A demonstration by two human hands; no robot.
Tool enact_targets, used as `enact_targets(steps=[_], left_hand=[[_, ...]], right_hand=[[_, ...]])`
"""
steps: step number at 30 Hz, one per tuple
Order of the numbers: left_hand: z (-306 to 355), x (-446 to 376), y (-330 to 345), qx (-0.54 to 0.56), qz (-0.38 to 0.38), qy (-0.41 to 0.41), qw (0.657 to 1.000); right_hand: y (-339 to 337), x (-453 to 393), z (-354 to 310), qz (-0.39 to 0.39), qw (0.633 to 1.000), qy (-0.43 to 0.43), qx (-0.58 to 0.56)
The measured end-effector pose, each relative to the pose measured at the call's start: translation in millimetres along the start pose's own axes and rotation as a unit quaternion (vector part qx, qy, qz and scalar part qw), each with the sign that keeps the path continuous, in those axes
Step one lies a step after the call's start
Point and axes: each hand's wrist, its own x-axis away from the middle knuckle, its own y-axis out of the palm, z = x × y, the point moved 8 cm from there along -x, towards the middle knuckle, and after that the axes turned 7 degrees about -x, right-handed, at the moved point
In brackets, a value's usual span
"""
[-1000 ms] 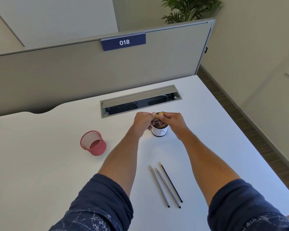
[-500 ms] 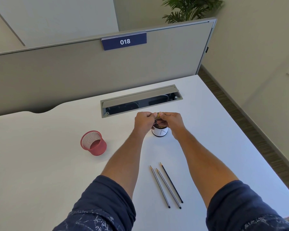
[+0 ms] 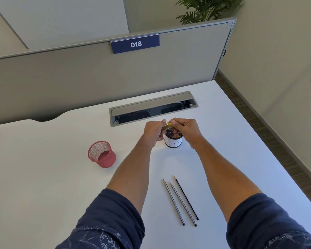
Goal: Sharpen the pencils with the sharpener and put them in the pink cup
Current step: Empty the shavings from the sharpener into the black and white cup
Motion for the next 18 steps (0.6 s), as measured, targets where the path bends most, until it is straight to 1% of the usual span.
enact_targets(steps=[4, 7, 11, 14, 18], left_hand=[[5, -1, -1, -0.036, 0.014, 0.011, 0.999], [7, -3, -1, -0.072, 0.04, 0.02, 0.996], [10, -1, 3, -0.137, 0.023, 0.074, 0.987], [12, 1, 4, -0.183, 0.016, 0.103, 0.978], [14, 4, 1, -0.199, 0.037, 0.122, 0.972]], right_hand=[[-2, -1, 1, 0.003, 1.0, 0.019, -0.013], [-6, -5, 7, 0.035, 0.999, 0.032, -0.001], [-16, -6, 16, 0.087, 0.995, 0.04, 0.026], [-20, -6, 21, 0.093, 0.994, 0.045, 0.038], [-26, -4, 20, 0.119, 0.988, 0.037, 0.092]])
